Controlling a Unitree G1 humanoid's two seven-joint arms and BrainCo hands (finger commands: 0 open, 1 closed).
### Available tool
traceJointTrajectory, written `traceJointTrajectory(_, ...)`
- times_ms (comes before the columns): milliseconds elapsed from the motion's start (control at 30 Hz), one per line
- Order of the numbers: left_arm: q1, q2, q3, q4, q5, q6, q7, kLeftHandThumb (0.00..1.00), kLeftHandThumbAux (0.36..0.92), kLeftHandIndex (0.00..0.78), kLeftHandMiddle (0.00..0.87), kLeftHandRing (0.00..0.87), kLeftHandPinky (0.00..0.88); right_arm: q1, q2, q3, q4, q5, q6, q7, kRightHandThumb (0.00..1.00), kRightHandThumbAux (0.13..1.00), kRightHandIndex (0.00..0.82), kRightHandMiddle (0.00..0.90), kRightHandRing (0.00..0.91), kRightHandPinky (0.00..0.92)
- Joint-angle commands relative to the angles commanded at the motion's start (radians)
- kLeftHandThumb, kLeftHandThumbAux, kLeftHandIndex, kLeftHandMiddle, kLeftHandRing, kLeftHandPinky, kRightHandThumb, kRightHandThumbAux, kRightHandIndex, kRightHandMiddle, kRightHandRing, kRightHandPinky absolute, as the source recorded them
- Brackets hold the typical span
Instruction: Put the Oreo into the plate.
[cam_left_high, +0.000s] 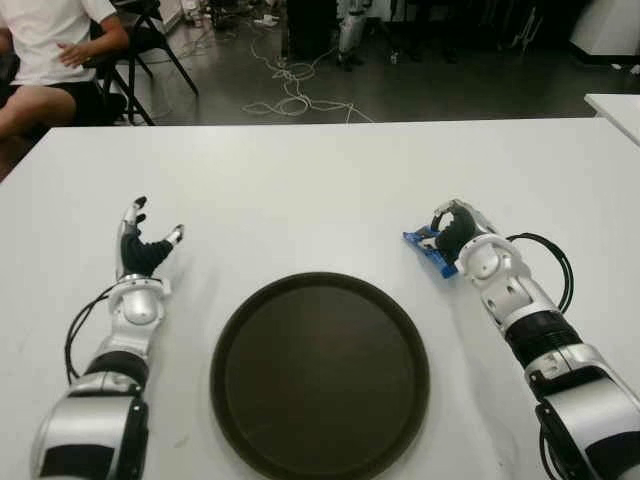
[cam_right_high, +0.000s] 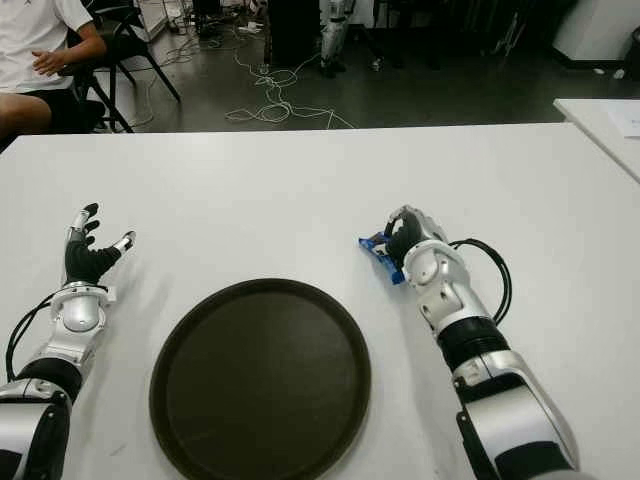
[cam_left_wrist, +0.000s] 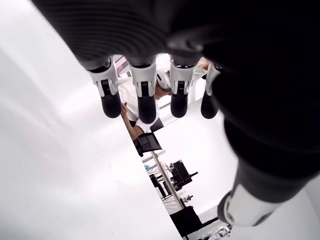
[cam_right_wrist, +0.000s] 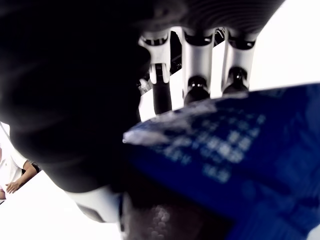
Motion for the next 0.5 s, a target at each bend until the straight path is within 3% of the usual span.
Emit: traceJointTrajectory(500,0.001,-0.001,0.001,-0.001,-0.003,-0.008,-0.005,0.000,0.772,0.075,0.109,0.085,0.070,-0.001,-0.002,0.000,0.007,0.008,-0.010,0.003,0.213,0.894,0.709,0.801,0.796,0.776)
